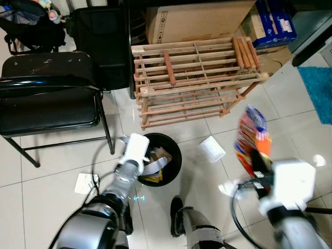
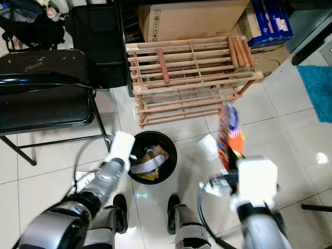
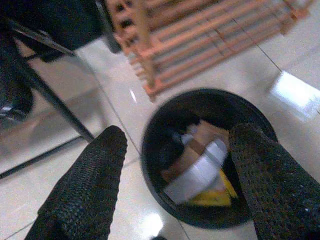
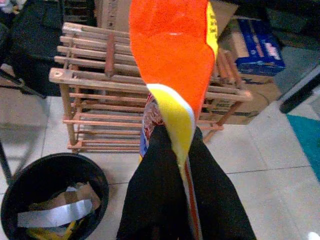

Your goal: Picking trash to rubbish bin

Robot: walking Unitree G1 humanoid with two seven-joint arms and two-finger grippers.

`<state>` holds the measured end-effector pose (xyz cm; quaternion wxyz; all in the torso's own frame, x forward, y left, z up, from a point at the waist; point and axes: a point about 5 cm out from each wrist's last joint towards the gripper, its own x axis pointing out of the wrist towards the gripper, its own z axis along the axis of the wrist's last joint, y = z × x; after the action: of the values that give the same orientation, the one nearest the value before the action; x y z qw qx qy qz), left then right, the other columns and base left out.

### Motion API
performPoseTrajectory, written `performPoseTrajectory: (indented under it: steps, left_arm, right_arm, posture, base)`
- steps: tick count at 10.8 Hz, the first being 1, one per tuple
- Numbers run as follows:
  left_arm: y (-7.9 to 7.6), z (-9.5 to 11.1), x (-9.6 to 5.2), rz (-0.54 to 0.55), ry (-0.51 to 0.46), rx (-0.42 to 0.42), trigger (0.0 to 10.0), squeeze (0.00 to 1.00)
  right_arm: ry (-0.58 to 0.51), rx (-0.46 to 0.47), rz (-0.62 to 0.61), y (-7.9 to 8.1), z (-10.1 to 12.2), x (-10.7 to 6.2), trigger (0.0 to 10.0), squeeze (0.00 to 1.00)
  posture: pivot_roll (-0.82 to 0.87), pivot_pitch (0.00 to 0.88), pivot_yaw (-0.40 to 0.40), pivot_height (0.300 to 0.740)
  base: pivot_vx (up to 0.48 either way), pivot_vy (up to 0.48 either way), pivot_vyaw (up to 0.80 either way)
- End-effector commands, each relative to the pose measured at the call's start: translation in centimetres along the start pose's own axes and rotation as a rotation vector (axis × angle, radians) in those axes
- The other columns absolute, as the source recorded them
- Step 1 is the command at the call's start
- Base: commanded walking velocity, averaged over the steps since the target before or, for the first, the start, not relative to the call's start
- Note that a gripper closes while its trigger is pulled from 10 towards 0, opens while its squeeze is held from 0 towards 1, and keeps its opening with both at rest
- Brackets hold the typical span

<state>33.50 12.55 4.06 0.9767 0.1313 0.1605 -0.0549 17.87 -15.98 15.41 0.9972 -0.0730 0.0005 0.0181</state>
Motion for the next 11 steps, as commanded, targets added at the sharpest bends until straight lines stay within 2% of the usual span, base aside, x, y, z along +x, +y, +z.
performPoseTrajectory:
  steps: [1, 3, 4, 5, 6, 7, 8, 9, 11]
  left_arm:
    - [0.2, -0.7, -0.4, 0.028, 0.001, -0.034, 10.0, 1.00]
    - [1.7, -0.7, -0.8, 0.051, -0.063, -0.044, 10.0, 1.00]
    - [2.7, -0.9, -1.5, 0.071, -0.089, -0.037, 10.0, 1.00]
    - [3.5, -1.2, -2.6, 0.080, -0.105, -0.022, 10.0, 0.00]
    - [4.1, -1.0, -3.8, 0.070, -0.133, -0.002, 10.0, 0.00]
    - [4.4, -0.8, -4.5, 0.064, -0.148, 0.009, 10.0, 0.00]
    - [5.6, -0.2, -6.5, 0.065, -0.168, 0.042, 10.0, 0.00]
    - [6.8, 0.1, -7.9, 0.092, -0.155, 0.071, 10.0, 0.00]
    - [7.6, 0.3, -9.5, 0.119, -0.127, 0.071, 10.0, 0.00]
  right_arm:
    - [0.037, -0.004, 0.034, 0.1, -1.3, 0.6, 10.0, 0.00]
    - [0.052, -0.018, 0.092, 0.2, -3.3, 3.2, 10.0, 0.00]
    - [0.063, -0.026, 0.130, 0.3, -4.4, 4.8, 10.0, 0.00]
    - [0.076, -0.038, 0.171, 0.7, -5.5, 6.5, 10.0, 0.00]
    - [0.086, -0.042, 0.201, 1.1, -6.3, 7.7, 10.0, 0.00]
    - [0.095, -0.042, 0.219, 1.3, -6.9, 8.2, 10.0, 0.00]
    - [0.117, -0.040, 0.270, 2.3, -8.4, 9.5, 10.0, 0.00]
    - [0.143, -0.039, 0.312, 3.5, -9.6, 10.0, 10.0, 0.00]
    - [0.172, -0.029, 0.353, 5.0, -10.8, 10.3, 10.0, 0.00]
  posture:
    - [-0.06, 0.373, -0.135, 0.740]
    - [0.07, 0.368, -0.126, 0.740]
    - [0.13, 0.363, -0.122, 0.740]
    - [0.19, 0.359, -0.114, 0.740]
    - [0.25, 0.365, -0.108, 0.740]
    - [0.27, 0.369, -0.107, 0.740]
    - [0.32, 0.385, -0.104, 0.740]
    - [0.38, 0.413, -0.099, 0.740]
    - [0.44, 0.443, -0.088, 0.740]
  base:
    - [0.000, 0.000, 0.00]
    - [0.000, 0.000, 0.00]
    - [0.000, 0.000, 0.00]
    - [0.000, 0.000, 0.00]
    - [0.000, 0.000, 0.00]
    - [0.000, 0.000, 0.00]
    - [0.000, 0.000, 0.00]
    - [0.000, 0.000, 0.00]
    - [0.000, 0.000, 0.00]
